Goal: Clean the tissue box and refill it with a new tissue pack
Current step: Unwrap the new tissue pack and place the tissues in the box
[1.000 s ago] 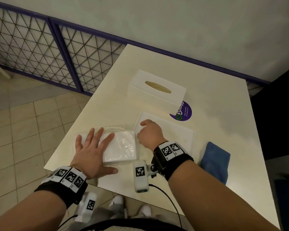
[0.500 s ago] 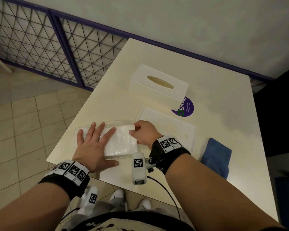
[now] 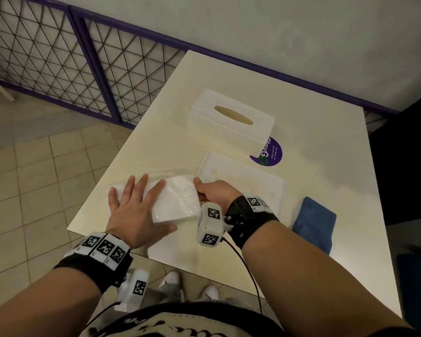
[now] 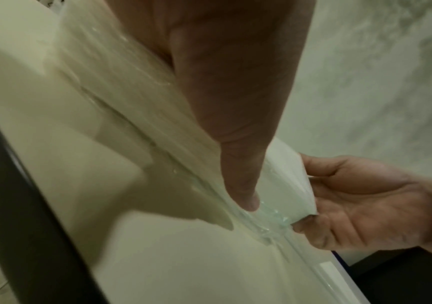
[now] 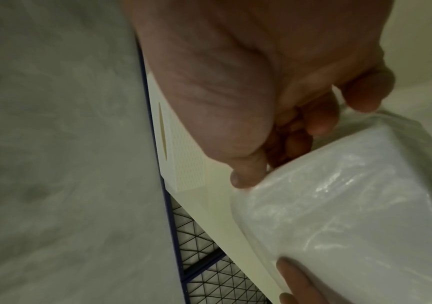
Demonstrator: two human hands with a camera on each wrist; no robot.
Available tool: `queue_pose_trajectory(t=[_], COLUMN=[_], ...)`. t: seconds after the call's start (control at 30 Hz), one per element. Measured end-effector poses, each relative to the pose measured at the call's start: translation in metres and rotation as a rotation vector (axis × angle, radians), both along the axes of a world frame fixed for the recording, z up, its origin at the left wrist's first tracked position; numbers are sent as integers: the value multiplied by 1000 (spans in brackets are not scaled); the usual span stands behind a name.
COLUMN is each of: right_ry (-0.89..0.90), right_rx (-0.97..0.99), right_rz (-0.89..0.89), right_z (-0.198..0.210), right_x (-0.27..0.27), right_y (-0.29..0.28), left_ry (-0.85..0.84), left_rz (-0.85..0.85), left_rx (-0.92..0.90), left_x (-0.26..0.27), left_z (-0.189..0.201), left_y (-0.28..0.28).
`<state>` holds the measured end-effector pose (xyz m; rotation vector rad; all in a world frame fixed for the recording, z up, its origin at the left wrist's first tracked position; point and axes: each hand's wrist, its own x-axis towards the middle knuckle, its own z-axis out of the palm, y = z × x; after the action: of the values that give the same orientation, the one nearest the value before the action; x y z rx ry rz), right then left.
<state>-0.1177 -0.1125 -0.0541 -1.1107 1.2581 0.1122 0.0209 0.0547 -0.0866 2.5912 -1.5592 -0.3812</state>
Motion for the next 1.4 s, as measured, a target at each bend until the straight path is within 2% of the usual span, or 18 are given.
queue_pose_trajectory(t=[0.13, 0.47, 0.57, 0.67, 0.8, 1.0, 1.23, 1.4], right_ry=[-13, -29, -33, -89, -145, -83, -109, -170], right_rx=[-40, 55, -5, 1, 118, 54, 15, 129], right_rz=[-14, 86, 115, 56, -87, -67, -48, -143], right_z=[-4, 4, 4, 5, 7, 6, 0, -1], right_x=[5, 7, 4, 2, 2, 1, -3, -7], right_y=[2, 2, -1, -1, 3, 1, 2, 4], left_ry=[35, 21, 20, 26, 18, 9, 19, 14], left_rz=[35, 82, 78, 68, 70, 63, 69, 64], left_rx=[-19, 19, 15, -5, 2, -19, -8, -5], left_x=[0, 0, 0, -1, -1, -3, -2, -2], left_z=[1, 1, 2, 3, 4, -1, -1, -1], left_y=[2, 2, 2, 1, 2, 5, 4, 4])
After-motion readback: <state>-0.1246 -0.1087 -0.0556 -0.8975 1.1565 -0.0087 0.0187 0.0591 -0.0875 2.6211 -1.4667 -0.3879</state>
